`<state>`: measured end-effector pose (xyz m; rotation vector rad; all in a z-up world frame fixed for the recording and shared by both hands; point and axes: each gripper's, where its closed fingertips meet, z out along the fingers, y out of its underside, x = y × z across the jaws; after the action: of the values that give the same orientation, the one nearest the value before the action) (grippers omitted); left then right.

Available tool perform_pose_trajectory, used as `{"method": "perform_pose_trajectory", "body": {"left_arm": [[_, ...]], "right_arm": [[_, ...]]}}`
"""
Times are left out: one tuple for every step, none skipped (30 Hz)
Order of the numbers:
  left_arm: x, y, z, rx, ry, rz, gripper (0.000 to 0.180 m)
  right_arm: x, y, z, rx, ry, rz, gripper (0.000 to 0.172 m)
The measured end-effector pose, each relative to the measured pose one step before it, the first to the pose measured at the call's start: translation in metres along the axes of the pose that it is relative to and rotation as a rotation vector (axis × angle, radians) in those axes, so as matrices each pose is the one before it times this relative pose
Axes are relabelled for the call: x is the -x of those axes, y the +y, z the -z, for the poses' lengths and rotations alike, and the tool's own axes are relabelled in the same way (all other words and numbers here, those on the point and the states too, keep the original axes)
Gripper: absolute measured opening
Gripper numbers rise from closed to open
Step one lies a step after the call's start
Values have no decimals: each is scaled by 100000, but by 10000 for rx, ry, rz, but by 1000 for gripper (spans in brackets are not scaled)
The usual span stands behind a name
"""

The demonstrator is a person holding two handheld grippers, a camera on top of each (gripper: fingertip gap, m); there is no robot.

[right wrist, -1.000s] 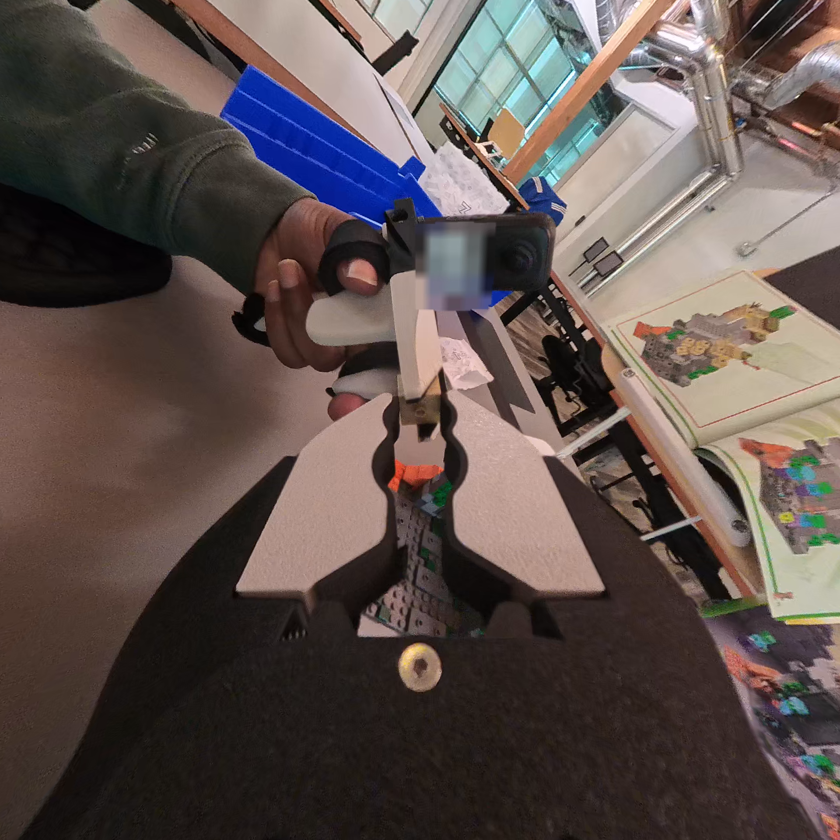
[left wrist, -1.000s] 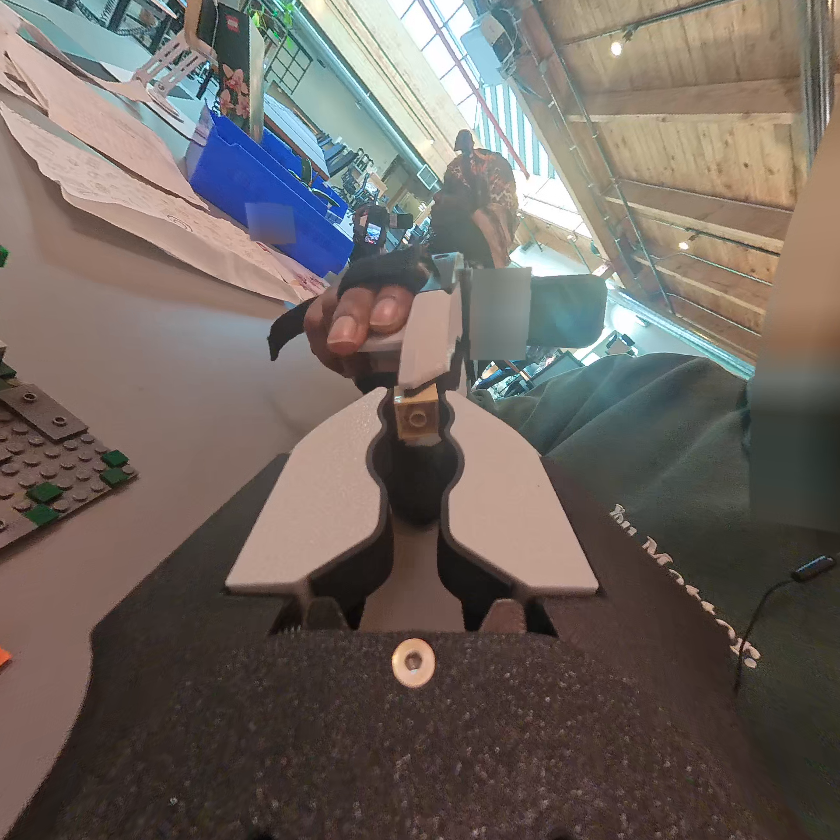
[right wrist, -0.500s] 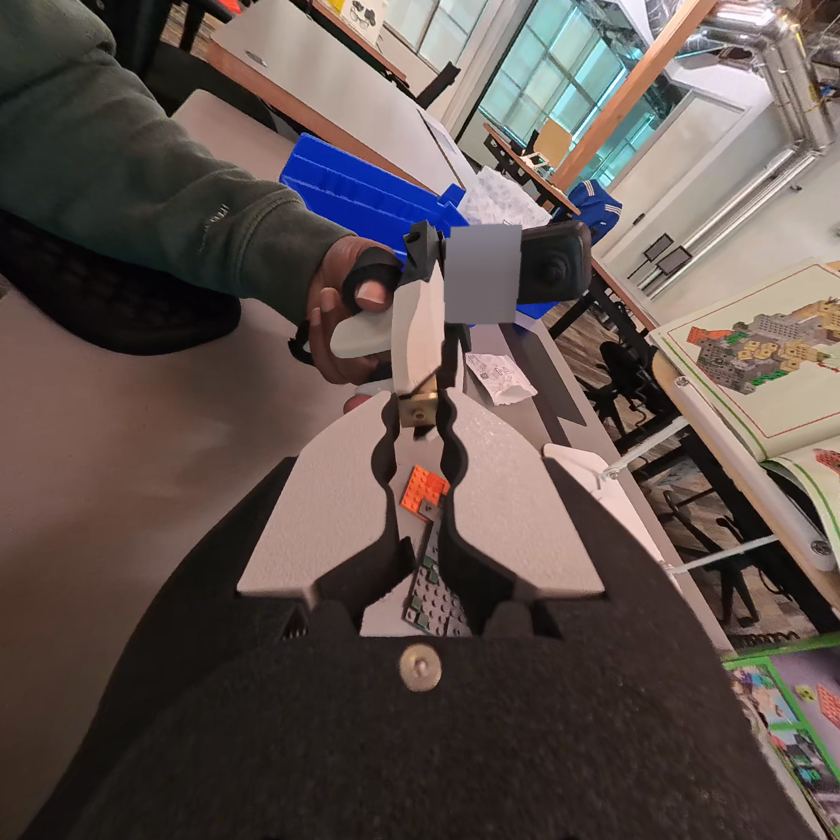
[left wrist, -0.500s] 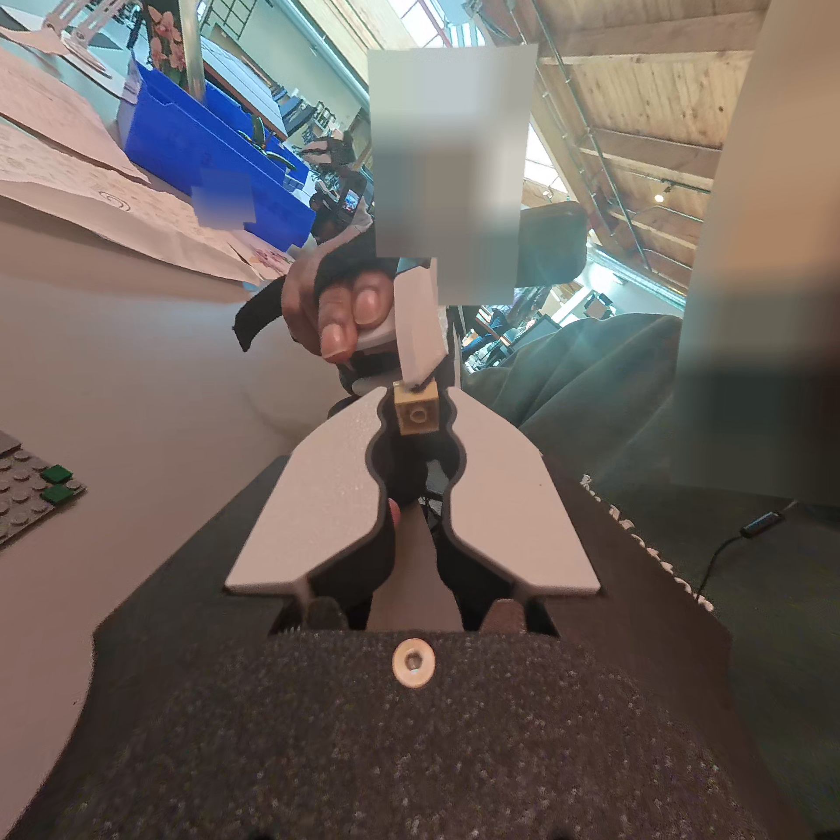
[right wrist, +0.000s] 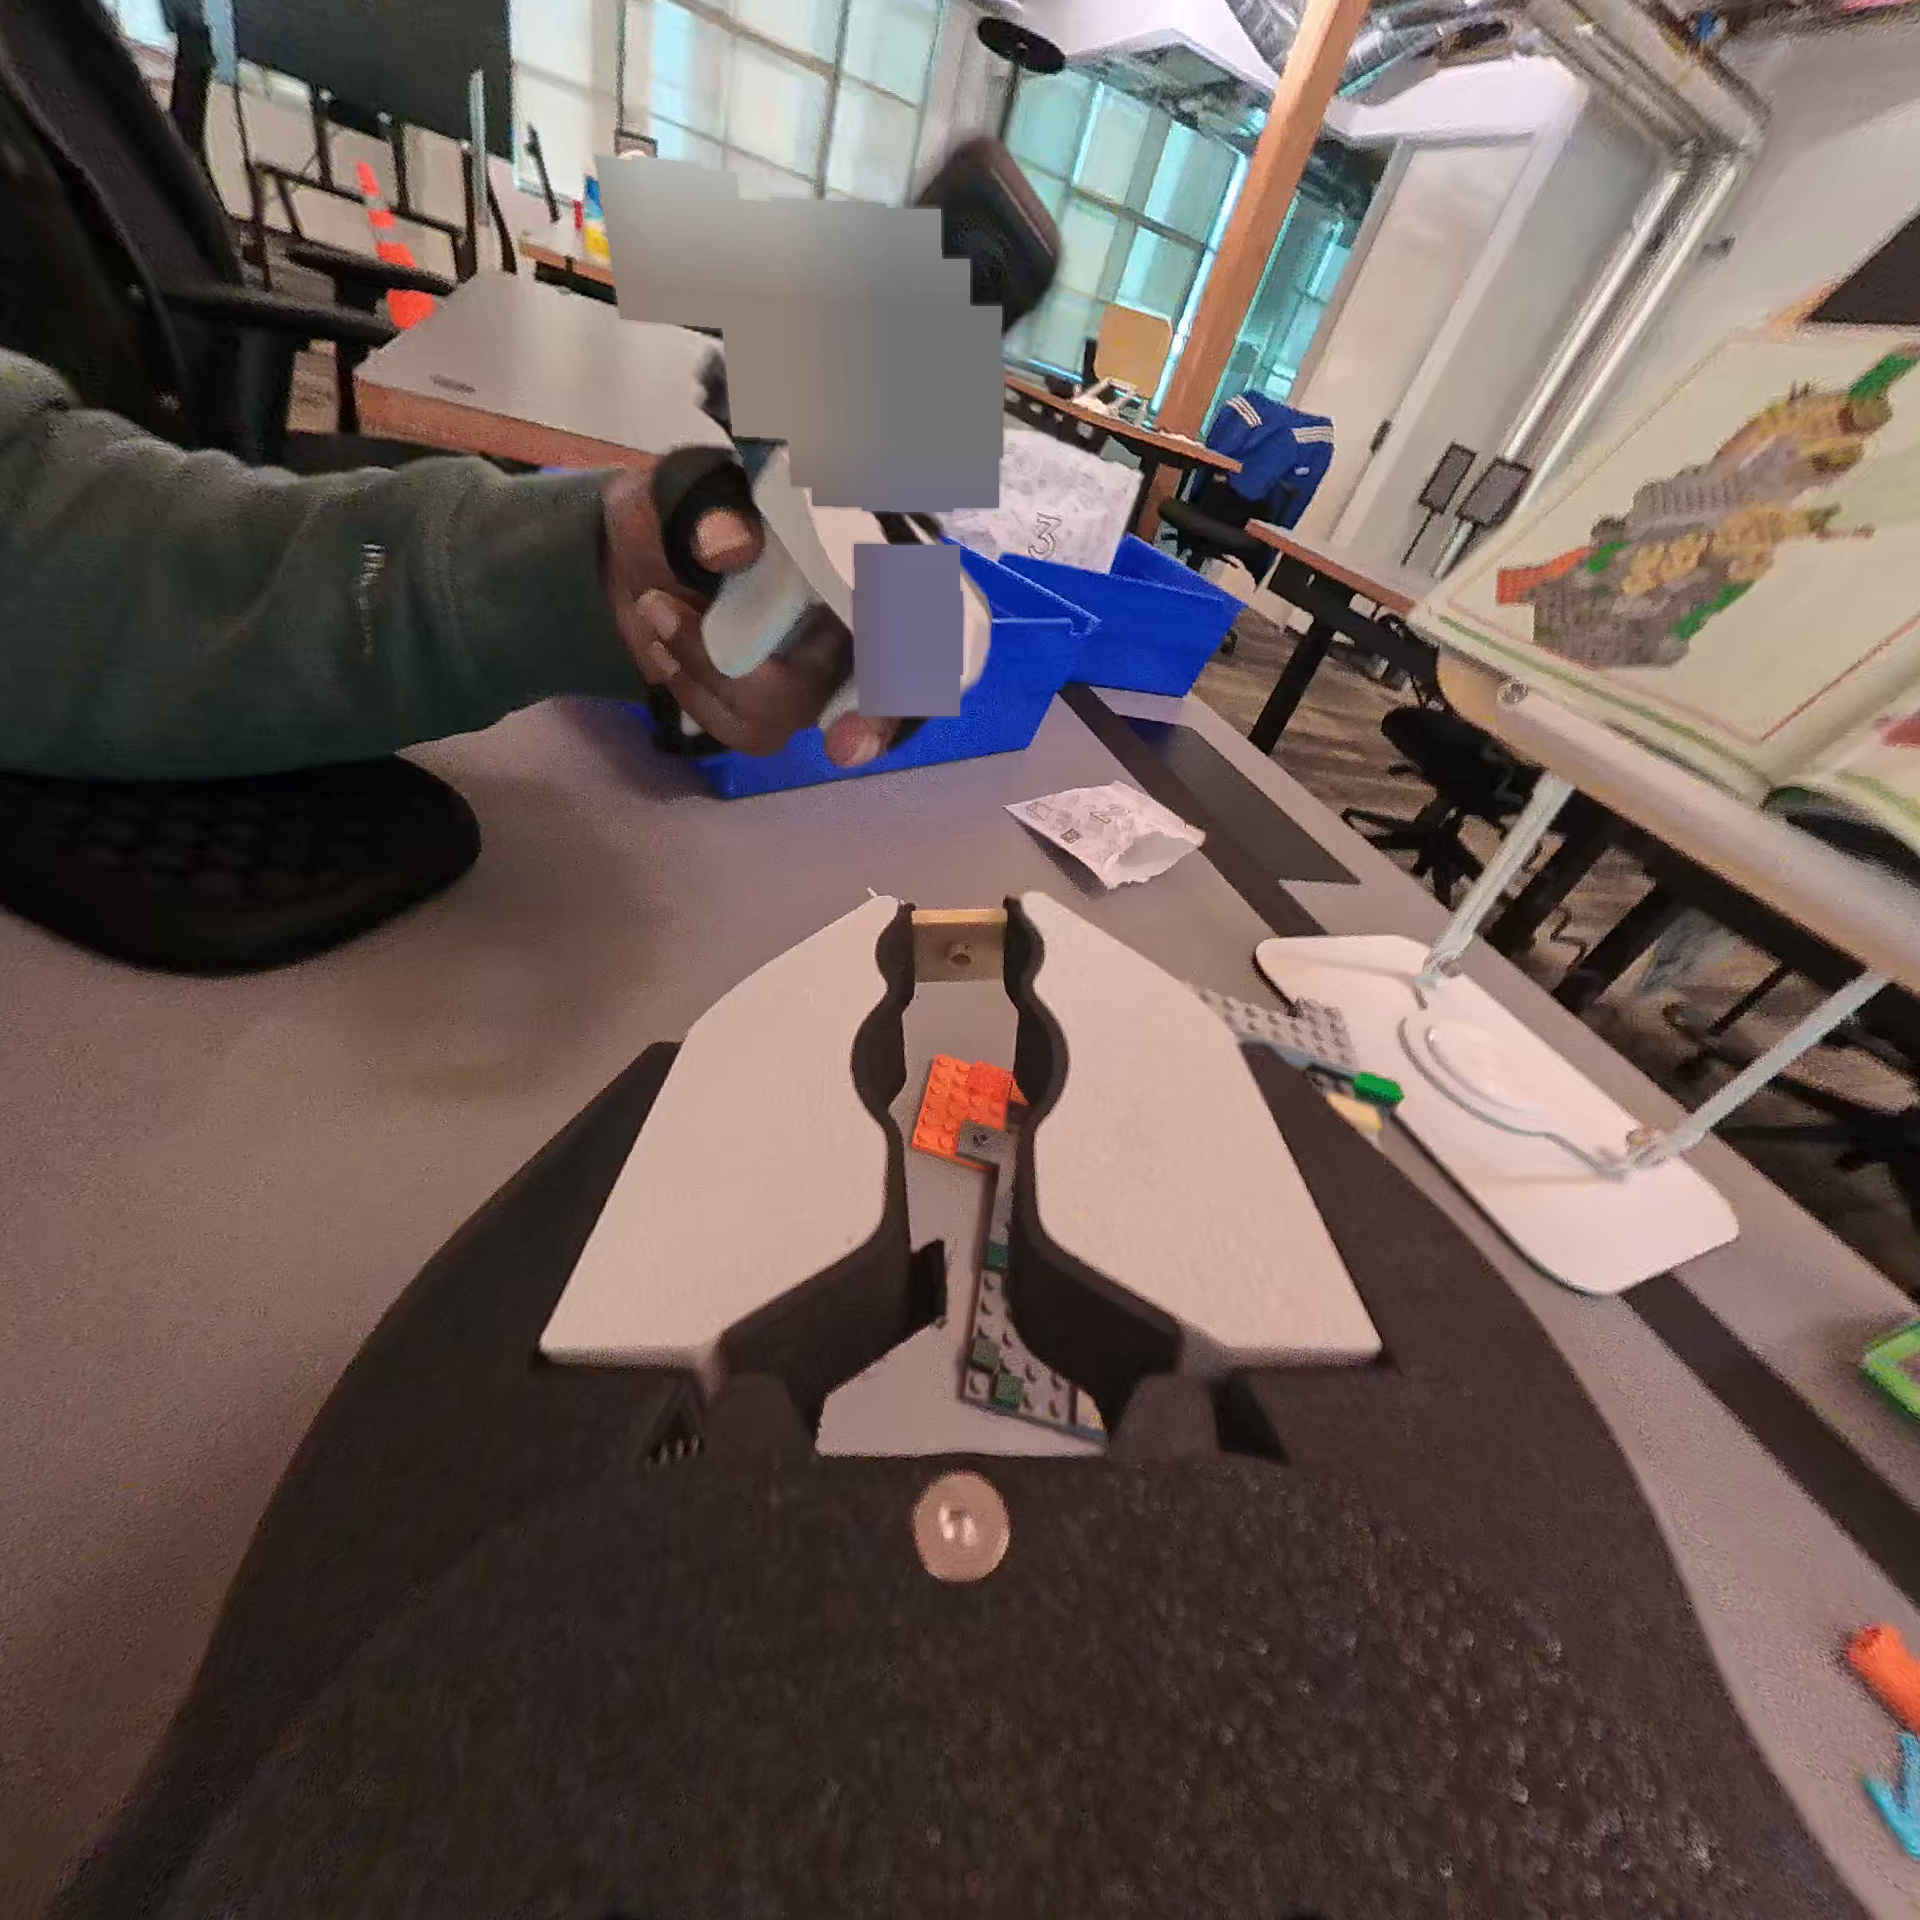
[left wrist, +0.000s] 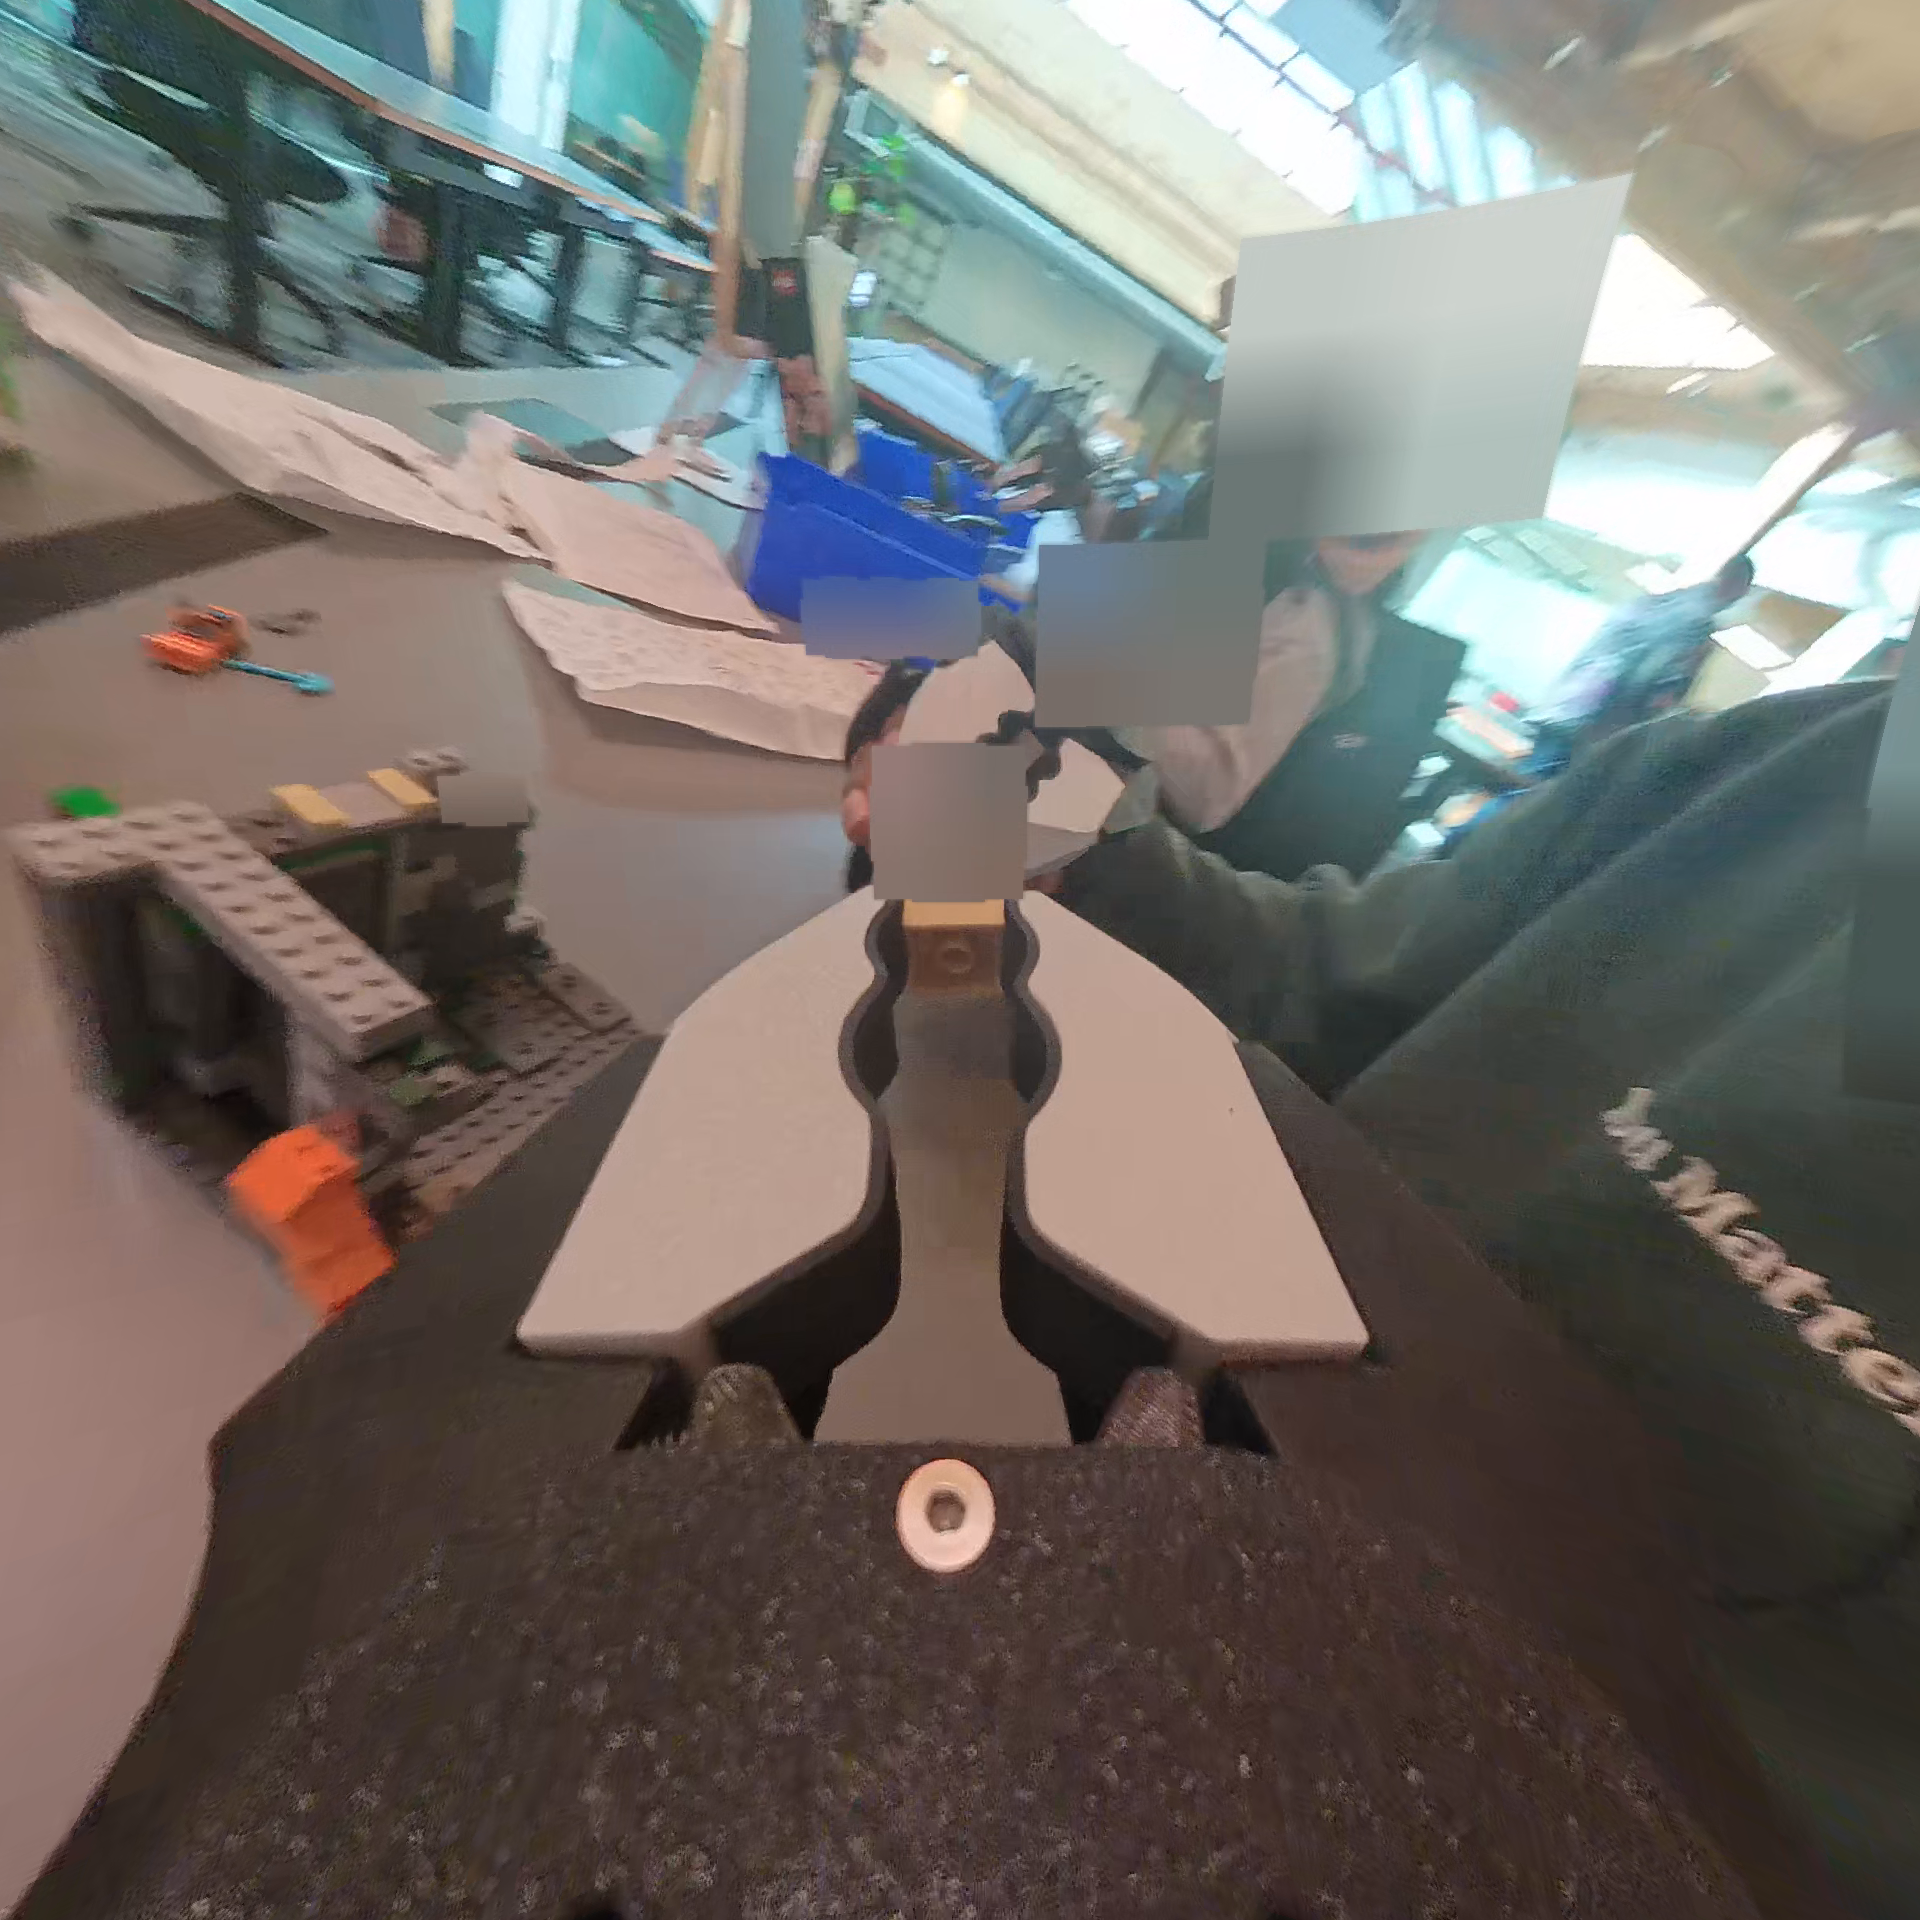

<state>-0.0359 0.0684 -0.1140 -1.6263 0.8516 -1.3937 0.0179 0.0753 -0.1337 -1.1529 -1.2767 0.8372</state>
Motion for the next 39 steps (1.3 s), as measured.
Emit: {"method": "perform_pose_trajectory", "body": {"left_arm": [[170,-365,419,57,-630,-425,17],[146,-459,557,-6,-651,-460,17],[204,-506,701,-41,-674,-461,18],[331,-488,865,-63,-685,-370,17],[538,-357,1022,-15,-721,-273,17],[659,-229,1180,16,-715,-223,17],[943,-44,1343,100,-785,-194,17],[1375,196,1500,220,-929,-207,17],[1724,508,1579,366,-955,-211,17],[2117,770,1545,427,-990,-125,17],[2349,1107,1397,509,-953,-27,17],[2187,1568,1096,687,-720,86,18],[1788,1914,759,811,-415,166,18],[1687,1953,434,721,-396,193,18],[1370,1918,175,662,-299,187,17],[740,1739,-59,549,-46,132,18],[297,1430,-214,377,53,93,18],[63,1154,-294,272,32,31,18],[-104,987,-326,258,30,-74,18],[-94,680,-291,157,-54,-113,20],[-152,396,-232,40,-57,-139,24],[-256,219,-165,-4,15,-144,27],[-383,118,-109,-22,96,-134,30],[-349,-11,-55,-70,84,-133,34],[-289,-45,-13,-76,45,-153,36],[-226,-8,27,-31,16,-136,39],[-215,-46,64,-39,17,-112,40],[-215,-123,122,-76,16,-80,41],[-203,-241,208,-132,4,-54,40],[-282,-403,309,-209,-4,-53,39],[-411,-564,384,-261,-7,-85,36],[-609,-786,424,-352,-18,-199,34],[-816,-941,363,-412,-22,-335,33],[-1040,-971,223,-391,17,-447,32],[-1147,-964,29,-336,0,-519,32],[-1284,-989,-124,-349,39,-592,32],[-1321,-1067,-265,-398,51,-558,33],[-1440,-1117,-371,-430,139,-509,33],[-1464,-1106,-475,-428,189,-427,34]], "right_arm": [[-270,379,-223,12,120,-230,16],[-80,385,-243,20,7,-218,16],[-78,429,-261,76,-10,-278,16],[-115,379,-259,62,35,-230,16],[-18,365,-249,59,-13,-176,16],[7,423,-233,139,-28,-145,16],[-29,347,-198,111,19,-93,16],[-48,242,-142,65,32,-67,16],[-52,193,-103,70,21,-63,16],[-60,155,-74,62,21,-52,16],[-76,144,-68,64,34,-28,16],[-76,135,-55,68,47,2,16],[-49,140,-56,75,36,14,16],[6,142,-57,71,13,10,16],[48,117,-68,53,-12,9,16],[35,106,-67,52,-6,15,16],[45,115,-71,56,-4,27,16],[31,132,-80,63,2,28,16],[-4,176,-93,83,27,14,16],[67,191,-115,85,-23,15,16],[69,161,-104,49,-17,6,16],[20,140,-108,37,5,-10,16],[12,144,-93,45,2,-13,16],[34,137,-71,54,-15,-5,16],[30,92,-51,30,-11,9,16],[33,33,-20,1,-6,17,16],[-6,9,-24,6,12,11,16],[14,6,-18,11,-2,6,16],[54,-34,-11,-15,-20,2,16],[76,-87,-17,-39,-16,1,16],[141,-177,-30,-76,-44,-19,16],[261,-314,-57,-149,-113,-118,16],[397,-427,-93,-208,-205,-247,16],[561,-478,-157,-238,-310,-326,16],[585,-516,-215,-267,-315,-409,16],[596,-522,-250,-286,-335,-491,16],[716,-515,-277,-302,-420,-499,16],[645,-390,-298,-253,-381,-485,16],[571,-257,-298,-182,-333,-435,16]]}}
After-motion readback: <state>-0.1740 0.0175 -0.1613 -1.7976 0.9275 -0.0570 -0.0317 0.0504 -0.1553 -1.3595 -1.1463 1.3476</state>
